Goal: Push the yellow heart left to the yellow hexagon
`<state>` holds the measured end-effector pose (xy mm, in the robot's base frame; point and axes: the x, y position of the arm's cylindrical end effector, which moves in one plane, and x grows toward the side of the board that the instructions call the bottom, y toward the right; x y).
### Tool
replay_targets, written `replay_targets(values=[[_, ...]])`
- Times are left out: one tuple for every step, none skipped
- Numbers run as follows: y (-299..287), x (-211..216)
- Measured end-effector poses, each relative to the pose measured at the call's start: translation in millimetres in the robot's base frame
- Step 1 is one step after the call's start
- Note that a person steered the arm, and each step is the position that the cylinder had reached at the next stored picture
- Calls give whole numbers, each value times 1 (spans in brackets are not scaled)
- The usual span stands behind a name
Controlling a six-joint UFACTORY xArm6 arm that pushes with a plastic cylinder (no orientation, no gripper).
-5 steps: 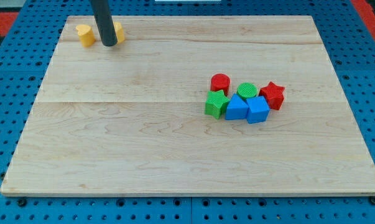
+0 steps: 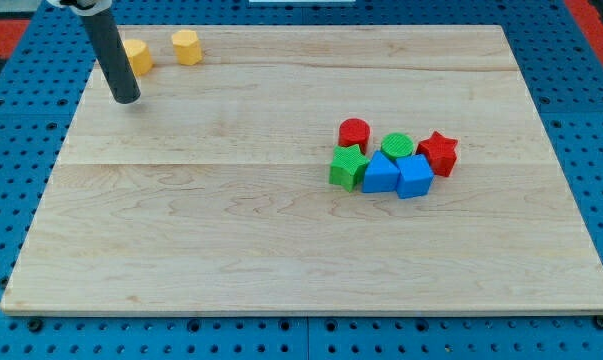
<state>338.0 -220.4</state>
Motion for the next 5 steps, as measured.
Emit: replay_targets(values=[[-7,0],[-39,3],[-84,4],[-55,-11],[-16,-55]])
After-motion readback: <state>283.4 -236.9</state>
